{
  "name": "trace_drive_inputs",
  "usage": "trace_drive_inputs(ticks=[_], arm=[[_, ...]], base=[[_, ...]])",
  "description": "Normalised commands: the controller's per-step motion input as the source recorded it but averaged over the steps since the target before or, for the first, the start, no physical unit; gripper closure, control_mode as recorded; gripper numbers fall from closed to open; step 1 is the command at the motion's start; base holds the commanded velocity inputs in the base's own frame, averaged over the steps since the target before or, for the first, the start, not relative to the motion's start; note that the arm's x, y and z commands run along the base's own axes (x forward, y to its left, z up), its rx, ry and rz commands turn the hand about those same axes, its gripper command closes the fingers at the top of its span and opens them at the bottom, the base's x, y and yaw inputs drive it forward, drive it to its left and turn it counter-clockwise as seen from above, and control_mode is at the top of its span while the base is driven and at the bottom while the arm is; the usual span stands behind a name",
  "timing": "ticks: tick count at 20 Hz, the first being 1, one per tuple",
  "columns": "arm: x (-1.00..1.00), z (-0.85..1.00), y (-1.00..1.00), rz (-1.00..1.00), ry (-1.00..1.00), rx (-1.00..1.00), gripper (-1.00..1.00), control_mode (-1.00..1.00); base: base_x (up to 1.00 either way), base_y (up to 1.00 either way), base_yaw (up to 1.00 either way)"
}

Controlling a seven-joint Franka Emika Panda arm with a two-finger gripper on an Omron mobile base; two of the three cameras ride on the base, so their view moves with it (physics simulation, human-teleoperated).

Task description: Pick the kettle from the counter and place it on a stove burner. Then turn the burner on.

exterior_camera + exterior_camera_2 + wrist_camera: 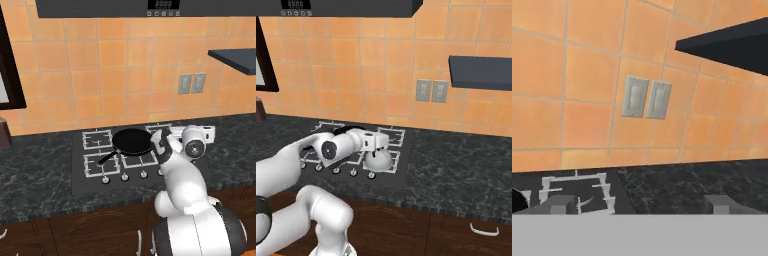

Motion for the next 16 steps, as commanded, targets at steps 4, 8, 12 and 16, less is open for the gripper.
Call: trace_drive_inputs(ticks=[4,8,12,16], arm=[[-0.83,1.0,0.08,0.0,0.63,0.0,-1.0,-1.0],[-0.43,0.72,0.02,0.0,0.85,0.04,-1.0,-1.0],[-0.17,0.21,0.0,0.0,1.0,0.14,-1.0,-1.0],[0.07,-0.6,-0.01,0.01,0.75,0.27,-1.0,-1.0]], base=[[0.0,0.0,0.0],[0.0,0.0,0.0],[0.0,0.0,0.0],[0.0,0.0,0.0]])
